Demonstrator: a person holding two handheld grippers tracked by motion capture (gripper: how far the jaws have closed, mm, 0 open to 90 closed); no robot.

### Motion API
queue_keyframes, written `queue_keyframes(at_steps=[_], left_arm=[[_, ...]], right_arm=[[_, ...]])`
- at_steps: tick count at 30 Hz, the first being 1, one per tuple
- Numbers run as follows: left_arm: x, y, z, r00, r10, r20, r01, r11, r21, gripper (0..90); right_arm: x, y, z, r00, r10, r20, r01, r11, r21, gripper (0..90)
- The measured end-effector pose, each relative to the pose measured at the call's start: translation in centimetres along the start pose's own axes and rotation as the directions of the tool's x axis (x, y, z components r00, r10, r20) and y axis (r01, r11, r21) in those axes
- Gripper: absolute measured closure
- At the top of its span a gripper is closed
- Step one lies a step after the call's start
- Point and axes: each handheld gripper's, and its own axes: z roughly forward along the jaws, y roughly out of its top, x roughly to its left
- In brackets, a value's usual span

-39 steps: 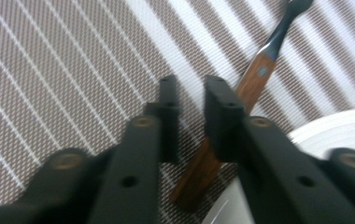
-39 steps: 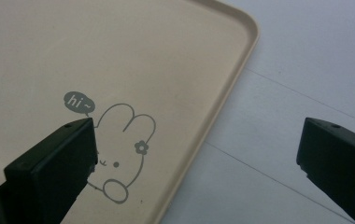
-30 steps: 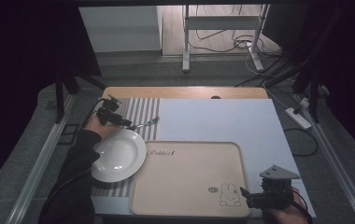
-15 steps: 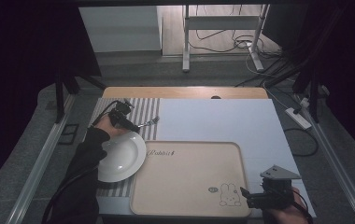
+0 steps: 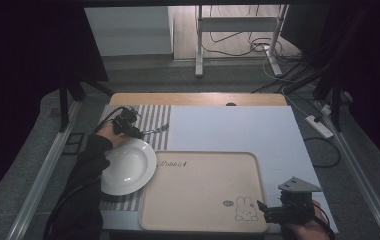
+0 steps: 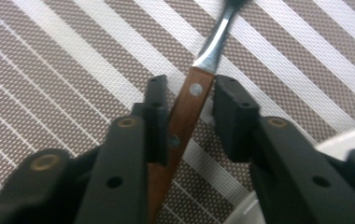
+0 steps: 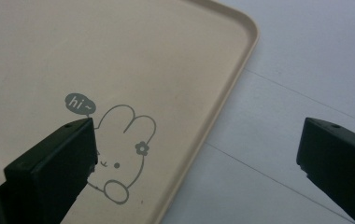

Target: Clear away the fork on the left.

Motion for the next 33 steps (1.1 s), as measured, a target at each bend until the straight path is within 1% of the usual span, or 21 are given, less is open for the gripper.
queue_keyframes(at_steps=[1, 2, 5, 6, 7, 11, 12, 16, 17, 20, 21, 22, 23, 25, 26, 27, 28, 33], left_arm=[[0.3, 0.0, 0.0, 0.9994, -0.024, 0.026, 0.024, 0.9997, 0.006, 77.3], [0.5, 0.0, -0.1, 0.9986, -0.034, 0.041, 0.034, 0.9994, 0.004, 77.8], [0.6, -0.2, -0.1, 0.9985, -0.026, 0.048, 0.026, 0.9996, -0.005, 77.9], [0.6, -0.3, -0.1, 0.9993, -0.017, 0.033, 0.017, 0.9998, -0.008, 78.0], [0.7, -0.4, -0.1, 0.9997, -0.024, 0.008, 0.024, 0.9997, -0.009, 78.1], [1.1, -0.7, -0.3, 0.9992, -0.038, -0.013, 0.038, 0.9992, -0.01, 78.1], [1.5, -1.0, -0.5, 0.9987, -0.043, -0.026, 0.043, 0.999, -0.012, 78.1], [2.1, -1.6, -1.0, 0.9972, -0.056, -0.05, 0.055, 0.9983, -0.019, 78.1], [2.2, -1.7, -1.2, 0.9968, -0.052, -0.061, 0.051, 0.9985, -0.018, 78.2], [2.4, -1.8, -1.6, 0.9962, -0.055, -0.067, 0.054, 0.9984, -0.014, 78.2], [2.7, -1.9, -2.1, 0.9954, -0.055, -0.079, 0.054, 0.9985, -0.011, 78.1], [2.7, -1.9, -2.1, 0.9954, -0.055, -0.079, 0.054, 0.9985, -0.011, 78.1], [2.8, -2.0, -2.5, 0.9946, -0.054, -0.088, 0.053, 0.9985, -0.01, 78.1], [3.0, -2.1, -3.1, 0.9941, -0.062, -0.089, 0.06, 0.998, -0.019, 78.1], [3.0, -2.3, -3.7, 0.9939, -0.07, -0.085, 0.068, 0.9973, -0.027, 78.1], [3.0, -2.3, -3.7, 0.9939, -0.07, -0.085, 0.068, 0.9973, -0.027, 78.1], [3.1, -2.5, -4.2, 0.9941, -0.085, -0.068, 0.082, 0.9959, -0.039, 78.1], [2.5, -2.8, -4.8, 0.9948, -0.085, -0.055, 0.083, 0.9957, -0.041, 78.0]], right_arm=[[0.0, 0.0, 0.0, 1.0, -0.001, 0.0, 0.001, 1.0, 0.0, 0.0], [0.0, 0.0, 0.0, 1.0, -0.001, 0.002, 0.001, 1.0, -0.002, 0.0], [0.0, 0.0, 0.0, 1.0, 0.0, 0.0, 0.0, 1.0, -0.001, 0.0], [0.0, 0.0, 0.0, 1.0, 0.0, -0.002, 0.0, 1.0, -0.004, 0.0], [0.0, 0.0, 0.0, 1.0, 0.001, -0.003, -0.001, 1.0, -0.004, 0.0], [0.0, 0.0, 0.0, 1.0, 0.001, -0.002, -0.001, 1.0, -0.004, 0.0], [0.0, 0.0, 0.0, 1.0, 0.0, -0.002, 0.0, 1.0, -0.004, 0.0], [0.0, 0.0, 0.0, 1.0, 0.002, -0.002, -0.002, 1.0, -0.003, 0.0], [0.0, 0.0, 0.0, 1.0, 0.001, -0.002, -0.001, 1.0, -0.002, 0.0], [0.0, 0.0, 0.0, 1.0, 0.0, -0.001, 0.0, 1.0, -0.002, 0.0], [0.0, 0.0, 0.0, 1.0, 0.001, -0.001, -0.001, 1.0, -0.003, 0.0], [0.0, 0.0, 0.0, 1.0, 0.003, -0.001, -0.003, 1.0, -0.003, 0.0], [0.0, 0.0, 0.0, 1.0, 0.004, -0.001, -0.004, 1.0, -0.003, 0.0], [0.0, 0.0, 0.0, 1.0, 0.004, -0.001, -0.004, 1.0, -0.003, 0.0], [0.0, 0.0, 0.0, 1.0, 0.005, -0.002, -0.005, 1.0, -0.004, 0.0], [0.0, 0.0, 0.0, 1.0, 0.005, -0.002, -0.005, 1.0, -0.004, 0.0], [0.0, 0.0, 0.0, 1.0, 0.006, -0.002, -0.006, 1.0, -0.005, 0.0], [0.0, 0.0, -0.1, 1.0, 0.004, 0.0, -0.004, 1.0, -0.005, 0.0]])
